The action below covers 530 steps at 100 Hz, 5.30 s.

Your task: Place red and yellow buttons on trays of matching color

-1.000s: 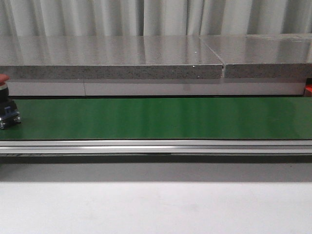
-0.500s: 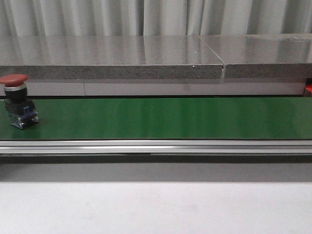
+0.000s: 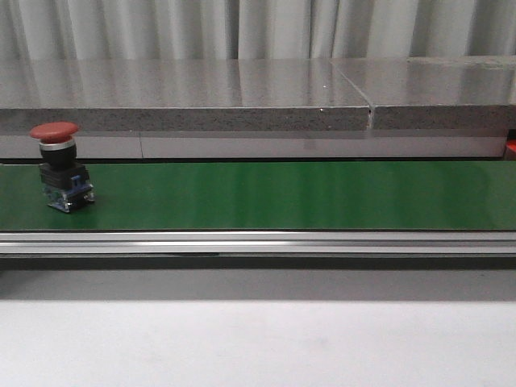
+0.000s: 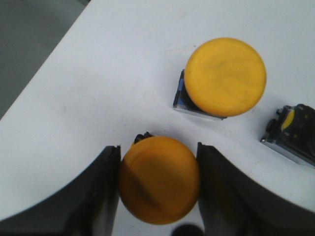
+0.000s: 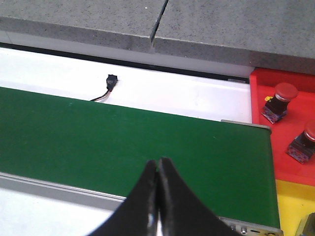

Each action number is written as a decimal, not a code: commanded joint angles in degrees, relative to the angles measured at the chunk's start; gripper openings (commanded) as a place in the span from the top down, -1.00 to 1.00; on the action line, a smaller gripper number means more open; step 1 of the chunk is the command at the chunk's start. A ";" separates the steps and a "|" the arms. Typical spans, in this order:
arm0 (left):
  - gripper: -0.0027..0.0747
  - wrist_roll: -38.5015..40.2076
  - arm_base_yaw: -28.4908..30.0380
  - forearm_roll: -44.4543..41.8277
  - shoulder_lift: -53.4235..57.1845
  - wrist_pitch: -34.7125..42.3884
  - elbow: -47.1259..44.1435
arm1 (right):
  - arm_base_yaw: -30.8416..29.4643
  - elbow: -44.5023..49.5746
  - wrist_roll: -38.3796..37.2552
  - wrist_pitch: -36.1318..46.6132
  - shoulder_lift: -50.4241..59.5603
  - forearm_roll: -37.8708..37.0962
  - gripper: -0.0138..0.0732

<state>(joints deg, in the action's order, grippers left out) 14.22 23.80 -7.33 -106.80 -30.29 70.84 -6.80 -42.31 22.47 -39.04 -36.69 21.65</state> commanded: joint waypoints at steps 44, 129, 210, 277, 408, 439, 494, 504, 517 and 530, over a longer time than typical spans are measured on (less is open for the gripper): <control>0.82 0.07 -2.07 1.49 20.56 -0.85 1.64 | 0.10 -1.39 0.59 3.48 0.18 0.90 0.83; 0.82 -1.78 -21.69 1.82 27.18 -5.08 -6.40 | 0.10 -1.39 0.59 3.48 0.18 0.90 0.83; -0.11 -4.49 -21.69 4.85 22.11 -6.71 -6.63 | 0.04 -1.39 0.59 3.51 0.18 0.90 0.83; -0.59 -6.28 -28.90 4.37 32.06 -2.35 -6.63 | 0.04 -1.39 0.59 3.51 0.18 0.90 0.83; 0.53 -6.18 -33.77 1.83 82.22 12.94 -43.55 | 0.04 -1.39 0.59 3.51 0.18 0.90 0.83; 0.98 -6.18 -33.77 1.83 82.22 12.69 -43.55 | 0.04 -1.39 0.59 3.51 0.18 0.90 0.83; 0.98 -6.18 -33.77 1.83 82.22 12.69 -43.55 | 0.04 -1.37 0.59 1.95 0.18 3.55 -0.23; 0.98 -6.18 -33.77 1.83 82.22 12.69 -43.55 | 0.04 -1.37 0.53 2.26 0.18 3.95 -0.72; 0.98 -6.18 -33.77 1.83 82.22 12.69 -43.55 | 0.04 -1.37 0.53 4.59 -0.43 4.95 -0.83; 0.98 -6.18 -33.77 1.83 82.22 12.69 -43.55 | 0.04 -1.59 0.53 6.34 -2.77 7.36 -0.81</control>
<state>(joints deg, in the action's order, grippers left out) 7.85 -9.51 -5.38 -24.29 -22.30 25.80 -6.80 -42.31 22.47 -37.93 -37.52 25.81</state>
